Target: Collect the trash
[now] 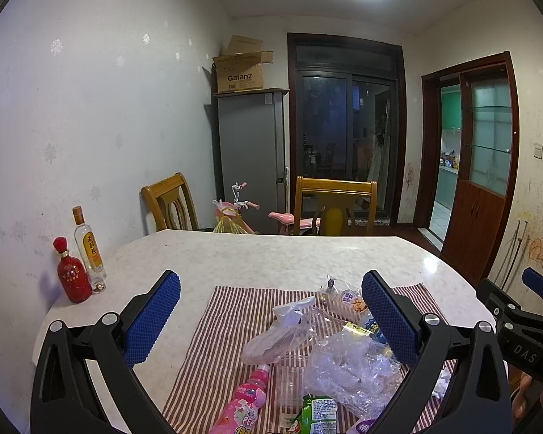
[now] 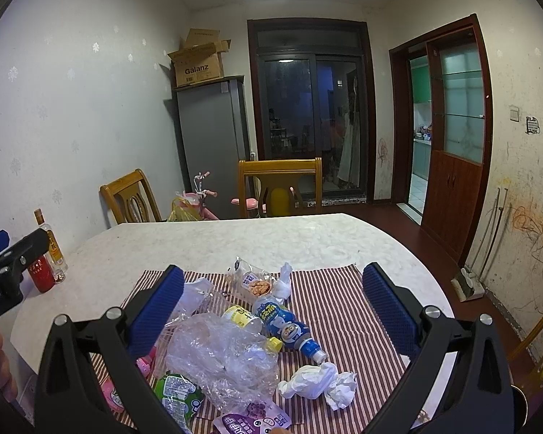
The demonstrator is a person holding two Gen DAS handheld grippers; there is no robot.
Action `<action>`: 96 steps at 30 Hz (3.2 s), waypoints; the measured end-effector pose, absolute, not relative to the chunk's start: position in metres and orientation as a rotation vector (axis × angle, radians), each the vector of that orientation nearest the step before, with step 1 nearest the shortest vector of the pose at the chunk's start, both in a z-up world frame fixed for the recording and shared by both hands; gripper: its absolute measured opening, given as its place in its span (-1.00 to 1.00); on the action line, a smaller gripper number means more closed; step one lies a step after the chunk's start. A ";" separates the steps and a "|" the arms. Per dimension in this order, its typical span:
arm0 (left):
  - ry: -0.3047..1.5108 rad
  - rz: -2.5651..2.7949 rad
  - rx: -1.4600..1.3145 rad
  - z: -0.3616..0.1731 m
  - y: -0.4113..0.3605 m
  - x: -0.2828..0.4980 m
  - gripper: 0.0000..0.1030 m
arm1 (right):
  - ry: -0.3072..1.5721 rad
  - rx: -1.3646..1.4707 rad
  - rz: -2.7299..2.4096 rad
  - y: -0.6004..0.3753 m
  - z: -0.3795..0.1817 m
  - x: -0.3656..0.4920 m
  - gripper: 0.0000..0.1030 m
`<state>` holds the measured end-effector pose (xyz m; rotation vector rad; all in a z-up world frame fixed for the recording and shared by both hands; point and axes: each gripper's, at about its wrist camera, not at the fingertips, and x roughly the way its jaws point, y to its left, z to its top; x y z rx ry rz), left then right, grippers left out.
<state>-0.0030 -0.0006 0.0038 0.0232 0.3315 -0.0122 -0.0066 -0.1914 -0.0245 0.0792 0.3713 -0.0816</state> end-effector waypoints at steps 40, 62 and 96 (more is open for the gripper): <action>0.328 -0.012 0.023 0.007 0.001 -0.004 0.89 | 0.372 0.075 -0.078 -0.189 -0.017 -0.007 0.92; 0.329 -0.012 0.024 0.006 0.000 -0.004 0.89 | 0.373 0.074 -0.079 -0.189 -0.018 -0.007 0.91; 0.562 0.037 0.085 -0.067 0.023 0.026 0.89 | 0.656 0.049 -0.065 -0.255 -0.076 0.027 0.87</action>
